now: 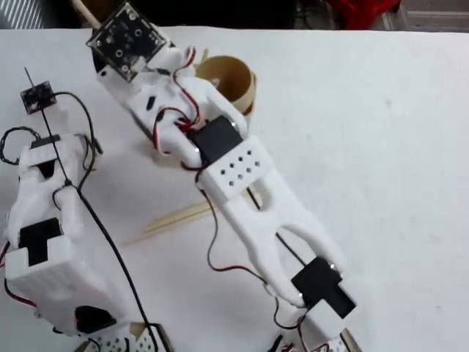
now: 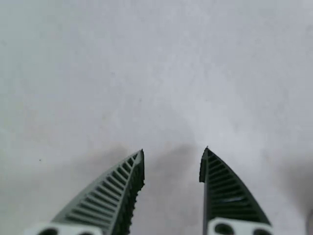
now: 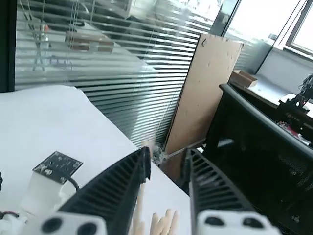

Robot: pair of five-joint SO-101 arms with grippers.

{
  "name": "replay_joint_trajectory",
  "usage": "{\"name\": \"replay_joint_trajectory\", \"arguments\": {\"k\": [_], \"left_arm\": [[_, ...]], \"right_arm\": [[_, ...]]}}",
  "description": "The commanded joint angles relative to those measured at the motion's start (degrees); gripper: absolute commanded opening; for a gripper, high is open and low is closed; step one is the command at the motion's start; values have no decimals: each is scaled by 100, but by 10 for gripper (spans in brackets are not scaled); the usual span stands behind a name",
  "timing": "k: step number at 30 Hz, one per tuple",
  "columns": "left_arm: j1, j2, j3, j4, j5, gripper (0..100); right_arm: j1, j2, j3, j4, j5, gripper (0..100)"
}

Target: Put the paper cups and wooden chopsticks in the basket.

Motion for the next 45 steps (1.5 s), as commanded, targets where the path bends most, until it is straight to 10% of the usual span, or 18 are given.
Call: {"name": "replay_joint_trajectory", "arguments": {"k": [1, 18, 29, 45], "left_arm": [[84, -13, -35, -97, -53, 203], [84, -13, -35, -97, -53, 203], [84, -13, -35, -97, -53, 203], [84, -13, -35, -97, -53, 203]], "right_arm": [[-13, -514, 141, -127, -35, 137], [-75, -2026, 1240, 6158, 563, 112], [-75, -2026, 5776, 3099, 3525, 112], [-84, -1130, 6321, 1376, 3631, 113]]}}
